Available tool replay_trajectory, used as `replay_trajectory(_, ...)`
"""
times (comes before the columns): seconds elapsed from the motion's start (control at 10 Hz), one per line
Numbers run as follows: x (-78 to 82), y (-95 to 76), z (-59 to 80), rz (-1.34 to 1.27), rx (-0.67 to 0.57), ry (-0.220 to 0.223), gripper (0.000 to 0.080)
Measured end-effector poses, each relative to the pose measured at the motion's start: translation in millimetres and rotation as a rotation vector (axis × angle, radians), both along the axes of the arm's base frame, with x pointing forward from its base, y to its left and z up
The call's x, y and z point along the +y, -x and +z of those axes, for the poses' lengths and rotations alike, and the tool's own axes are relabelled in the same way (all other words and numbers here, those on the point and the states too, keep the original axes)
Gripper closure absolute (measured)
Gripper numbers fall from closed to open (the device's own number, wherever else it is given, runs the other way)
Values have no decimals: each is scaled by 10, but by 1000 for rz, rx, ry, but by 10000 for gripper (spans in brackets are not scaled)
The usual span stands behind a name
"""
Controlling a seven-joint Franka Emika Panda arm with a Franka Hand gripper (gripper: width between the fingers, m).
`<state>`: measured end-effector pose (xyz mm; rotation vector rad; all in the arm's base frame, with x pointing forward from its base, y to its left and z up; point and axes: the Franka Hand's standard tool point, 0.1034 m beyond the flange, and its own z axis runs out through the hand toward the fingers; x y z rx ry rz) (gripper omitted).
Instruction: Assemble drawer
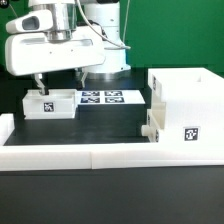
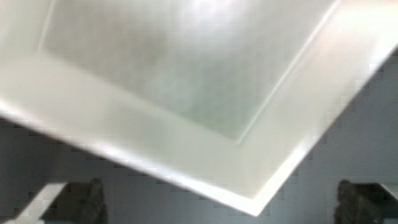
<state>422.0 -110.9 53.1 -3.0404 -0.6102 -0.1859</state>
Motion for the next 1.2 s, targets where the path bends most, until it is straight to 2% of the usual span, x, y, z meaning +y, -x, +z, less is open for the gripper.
replay_trajectory(0.6, 35, 16, -8, -396, 12, -48, 150)
replay_trajectory(1.0, 27, 341, -236, -399, 8, -27, 150)
replay_trajectory(1.2, 84, 403, -330, -387, -7, -18, 150)
